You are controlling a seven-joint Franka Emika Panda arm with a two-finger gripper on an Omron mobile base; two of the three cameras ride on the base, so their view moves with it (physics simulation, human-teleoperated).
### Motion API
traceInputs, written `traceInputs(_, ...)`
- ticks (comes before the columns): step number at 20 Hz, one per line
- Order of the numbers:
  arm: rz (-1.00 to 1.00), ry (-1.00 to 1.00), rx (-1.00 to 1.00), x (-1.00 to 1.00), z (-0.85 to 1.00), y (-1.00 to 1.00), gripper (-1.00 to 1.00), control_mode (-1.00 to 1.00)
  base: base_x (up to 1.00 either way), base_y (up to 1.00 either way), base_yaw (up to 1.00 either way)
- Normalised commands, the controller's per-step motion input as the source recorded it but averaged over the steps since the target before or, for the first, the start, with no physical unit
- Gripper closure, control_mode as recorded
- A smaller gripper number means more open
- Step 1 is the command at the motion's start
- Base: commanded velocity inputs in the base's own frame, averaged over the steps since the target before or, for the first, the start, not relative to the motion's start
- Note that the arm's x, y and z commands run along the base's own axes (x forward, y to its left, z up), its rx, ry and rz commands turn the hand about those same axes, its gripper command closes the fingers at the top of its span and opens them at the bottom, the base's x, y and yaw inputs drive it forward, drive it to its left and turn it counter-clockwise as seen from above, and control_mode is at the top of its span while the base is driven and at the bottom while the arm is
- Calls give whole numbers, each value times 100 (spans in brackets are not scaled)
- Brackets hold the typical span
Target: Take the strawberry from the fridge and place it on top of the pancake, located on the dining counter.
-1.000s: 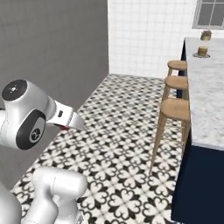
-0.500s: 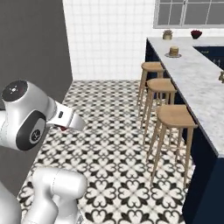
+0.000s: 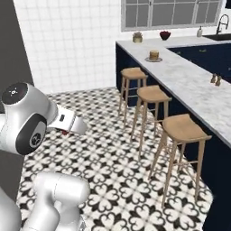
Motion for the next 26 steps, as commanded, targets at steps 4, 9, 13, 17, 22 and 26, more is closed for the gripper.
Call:
traceInputs(4, 0, 0, 0, 0, 0, 0, 100, 100, 100, 100, -46)
traceInputs(9, 0, 0, 0, 0, 0, 0, 100, 100, 100, 100, -48)
traceInputs(13, 0, 0, 0, 0, 0, 0, 100, 100, 100, 100, -49)
traceInputs(17, 0, 0, 0, 0, 0, 0, 100, 100, 100, 97, -49)
traceInputs(22, 0, 0, 0, 0, 0, 0, 100, 100, 100, 100, -46)
traceInputs(26, 0, 0, 0, 0, 0, 0, 100, 100, 100, 100, -44)
